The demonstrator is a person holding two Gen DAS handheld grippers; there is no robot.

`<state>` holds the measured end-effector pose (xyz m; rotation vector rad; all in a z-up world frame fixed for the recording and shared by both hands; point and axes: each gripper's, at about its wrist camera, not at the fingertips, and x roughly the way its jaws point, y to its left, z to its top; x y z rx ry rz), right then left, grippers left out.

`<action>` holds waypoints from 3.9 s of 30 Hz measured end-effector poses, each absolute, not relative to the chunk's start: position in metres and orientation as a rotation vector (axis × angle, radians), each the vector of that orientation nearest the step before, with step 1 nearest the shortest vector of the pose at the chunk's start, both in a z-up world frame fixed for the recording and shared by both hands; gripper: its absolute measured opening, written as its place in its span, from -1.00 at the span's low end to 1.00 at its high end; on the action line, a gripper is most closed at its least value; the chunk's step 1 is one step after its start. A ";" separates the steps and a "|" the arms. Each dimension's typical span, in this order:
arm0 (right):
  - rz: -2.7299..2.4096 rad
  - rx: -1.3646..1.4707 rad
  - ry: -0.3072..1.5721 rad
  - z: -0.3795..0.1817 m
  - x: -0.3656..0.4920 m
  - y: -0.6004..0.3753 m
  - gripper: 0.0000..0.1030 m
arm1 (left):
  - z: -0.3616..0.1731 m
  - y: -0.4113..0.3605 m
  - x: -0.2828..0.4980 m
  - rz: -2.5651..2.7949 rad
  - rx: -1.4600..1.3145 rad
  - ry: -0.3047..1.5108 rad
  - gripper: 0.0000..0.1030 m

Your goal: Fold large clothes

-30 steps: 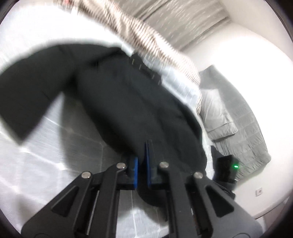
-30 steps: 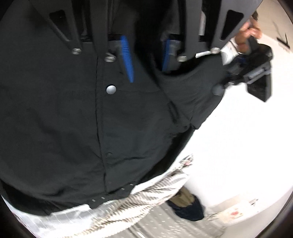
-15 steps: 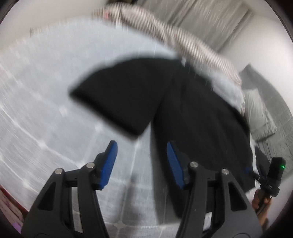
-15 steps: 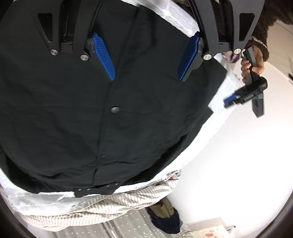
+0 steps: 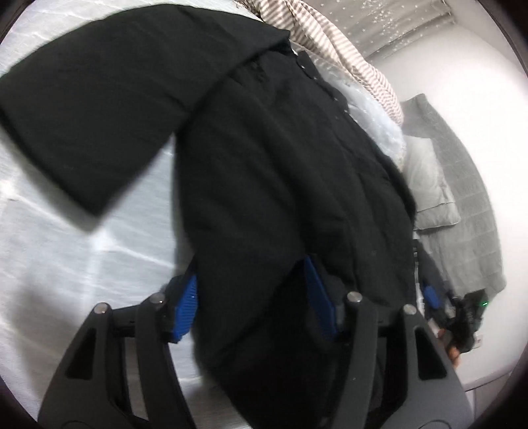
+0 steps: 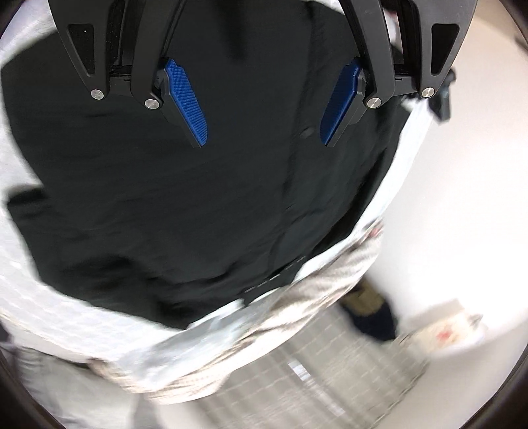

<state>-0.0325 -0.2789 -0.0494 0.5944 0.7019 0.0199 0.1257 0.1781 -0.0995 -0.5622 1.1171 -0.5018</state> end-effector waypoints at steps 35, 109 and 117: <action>-0.096 0.994 0.871 -0.123 -0.103 -0.413 -0.37 | -0.085 0.202 0.084 -0.607 -0.490 1.255 -0.67; -0.131 0.405 0.895 -0.040 0.000 -0.228 0.58 | 0.028 0.271 0.109 -0.010 -0.071 0.859 -0.79; -0.114 0.311 0.820 -0.026 0.026 -0.207 0.58 | 0.083 0.336 0.166 0.159 -0.073 0.788 -0.80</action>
